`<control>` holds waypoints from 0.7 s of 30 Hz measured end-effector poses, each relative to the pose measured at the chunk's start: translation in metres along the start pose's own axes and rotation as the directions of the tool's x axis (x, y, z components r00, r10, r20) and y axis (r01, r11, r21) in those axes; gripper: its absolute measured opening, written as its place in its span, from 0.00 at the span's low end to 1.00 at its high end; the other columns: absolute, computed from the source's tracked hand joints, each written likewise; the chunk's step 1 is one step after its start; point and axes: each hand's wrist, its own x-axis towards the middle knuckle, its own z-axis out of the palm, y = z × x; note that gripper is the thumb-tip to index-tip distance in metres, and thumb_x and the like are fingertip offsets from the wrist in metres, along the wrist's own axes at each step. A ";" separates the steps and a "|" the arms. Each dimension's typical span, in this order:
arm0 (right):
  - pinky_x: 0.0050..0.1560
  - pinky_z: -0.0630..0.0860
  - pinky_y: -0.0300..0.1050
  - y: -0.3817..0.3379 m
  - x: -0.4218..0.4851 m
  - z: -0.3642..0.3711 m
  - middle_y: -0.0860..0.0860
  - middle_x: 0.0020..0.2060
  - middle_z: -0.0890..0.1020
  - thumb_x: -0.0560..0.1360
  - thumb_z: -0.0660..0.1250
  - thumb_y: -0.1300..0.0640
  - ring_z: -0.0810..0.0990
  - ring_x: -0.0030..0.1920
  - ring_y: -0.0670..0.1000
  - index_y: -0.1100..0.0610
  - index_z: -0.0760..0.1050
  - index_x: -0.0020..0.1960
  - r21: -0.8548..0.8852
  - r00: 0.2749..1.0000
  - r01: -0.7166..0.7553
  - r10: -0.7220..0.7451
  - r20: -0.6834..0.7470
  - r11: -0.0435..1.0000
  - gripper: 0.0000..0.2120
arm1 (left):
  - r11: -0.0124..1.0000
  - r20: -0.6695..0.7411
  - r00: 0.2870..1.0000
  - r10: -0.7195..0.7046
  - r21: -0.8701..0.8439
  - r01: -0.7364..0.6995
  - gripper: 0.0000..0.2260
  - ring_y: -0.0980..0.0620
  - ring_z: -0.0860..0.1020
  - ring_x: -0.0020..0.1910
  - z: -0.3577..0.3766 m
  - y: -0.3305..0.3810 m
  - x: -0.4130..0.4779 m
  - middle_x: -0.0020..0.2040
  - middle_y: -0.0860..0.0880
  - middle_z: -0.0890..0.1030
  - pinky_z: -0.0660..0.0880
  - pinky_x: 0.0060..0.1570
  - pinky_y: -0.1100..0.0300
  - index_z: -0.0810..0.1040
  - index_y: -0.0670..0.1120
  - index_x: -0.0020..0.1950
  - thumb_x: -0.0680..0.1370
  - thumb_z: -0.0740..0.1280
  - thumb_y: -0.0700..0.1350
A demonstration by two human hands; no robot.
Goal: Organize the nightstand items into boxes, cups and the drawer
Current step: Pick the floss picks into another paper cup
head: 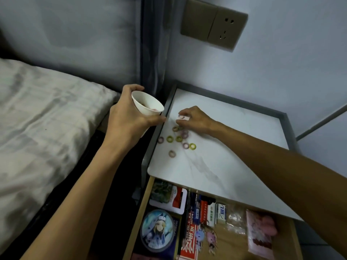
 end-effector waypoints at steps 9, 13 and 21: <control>0.43 0.73 0.32 -0.003 -0.029 0.020 0.48 0.44 0.77 0.72 0.76 0.57 0.78 0.42 0.42 0.55 0.82 0.49 -0.006 0.981 0.193 -0.193 -0.022 0.981 0.07 | 0.999 0.039 0.999 -0.032 0.028 0.031 0.35 0.51 0.78 0.53 0.005 0.004 -0.004 0.54 0.51 0.79 0.76 0.49 0.61 0.71 0.53 0.66 0.63 0.82 0.49; 0.29 0.77 0.44 -0.015 -0.040 0.025 0.54 0.39 0.79 0.75 0.65 0.69 0.79 0.28 0.47 0.60 0.80 0.45 0.048 0.995 0.103 -0.103 0.002 0.994 0.07 | 0.998 0.058 0.998 -0.020 0.060 0.017 0.35 0.50 0.77 0.55 0.006 0.004 -0.008 0.55 0.50 0.79 0.77 0.51 0.57 0.71 0.52 0.67 0.63 0.82 0.49; 0.36 0.75 0.34 -0.021 -0.041 0.008 0.55 0.40 0.83 0.73 0.67 0.70 0.79 0.35 0.44 0.62 0.81 0.44 -0.004 0.990 0.108 -0.108 -0.093 0.994 0.05 | 0.995 0.119 0.993 -0.004 0.098 -0.008 0.36 0.52 0.75 0.54 0.014 0.004 -0.010 0.56 0.51 0.78 0.68 0.37 0.77 0.70 0.52 0.68 0.64 0.82 0.50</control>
